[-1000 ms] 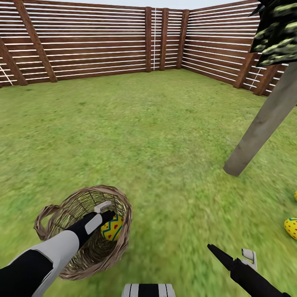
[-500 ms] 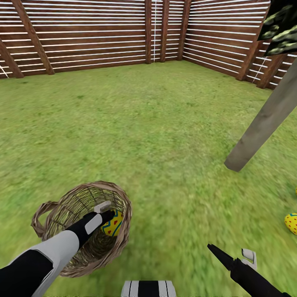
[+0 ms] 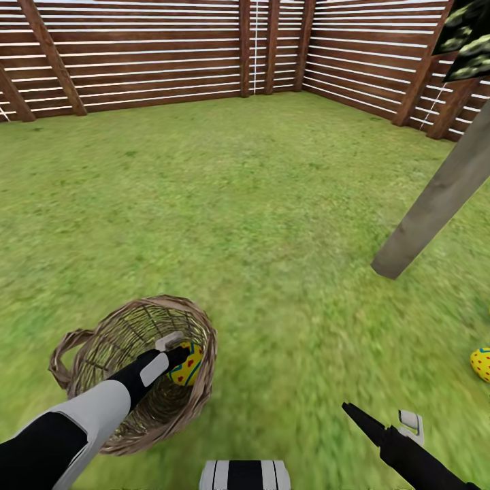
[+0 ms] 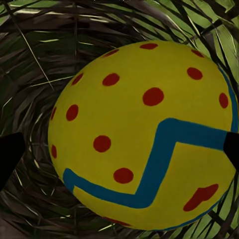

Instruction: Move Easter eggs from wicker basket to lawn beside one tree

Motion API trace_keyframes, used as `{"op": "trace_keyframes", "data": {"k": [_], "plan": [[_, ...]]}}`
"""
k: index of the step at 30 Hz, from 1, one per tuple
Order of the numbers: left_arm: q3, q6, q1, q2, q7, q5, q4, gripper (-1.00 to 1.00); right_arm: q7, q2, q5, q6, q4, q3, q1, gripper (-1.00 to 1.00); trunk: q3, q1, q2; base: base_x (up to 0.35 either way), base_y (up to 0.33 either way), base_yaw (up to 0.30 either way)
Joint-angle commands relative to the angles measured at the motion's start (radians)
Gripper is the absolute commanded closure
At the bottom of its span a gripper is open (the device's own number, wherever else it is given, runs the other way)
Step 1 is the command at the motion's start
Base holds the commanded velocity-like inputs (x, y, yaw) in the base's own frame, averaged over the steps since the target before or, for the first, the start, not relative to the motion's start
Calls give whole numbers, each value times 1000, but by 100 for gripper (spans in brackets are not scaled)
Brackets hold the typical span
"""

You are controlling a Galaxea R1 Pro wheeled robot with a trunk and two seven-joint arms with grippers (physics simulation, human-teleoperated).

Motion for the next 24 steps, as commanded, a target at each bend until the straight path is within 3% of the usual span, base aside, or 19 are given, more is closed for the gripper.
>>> {"op": "trace_keyframes", "data": {"k": [1,15,19,24], "plan": [[-8,3,0,1,8,8,-3,-100,0,1,-4,7,-1,-1,0,-100,-1,0,0,0,0,0],[-8,-22,0,1,6,7,-4,-100,0,1,-2,7,-1,-1,0,-100,-1,0,0,0,0,0],[-8,-26,0,1,5,7,-4,-100,0,1,-2,7,-1,-1,0,-100,-12,1,-1,0,0,0],[-8,-26,0,1,-40,8,-4,-100,0,2,1,7,-1,0,0,-100,-12,1,-1,0,0,0]]}}
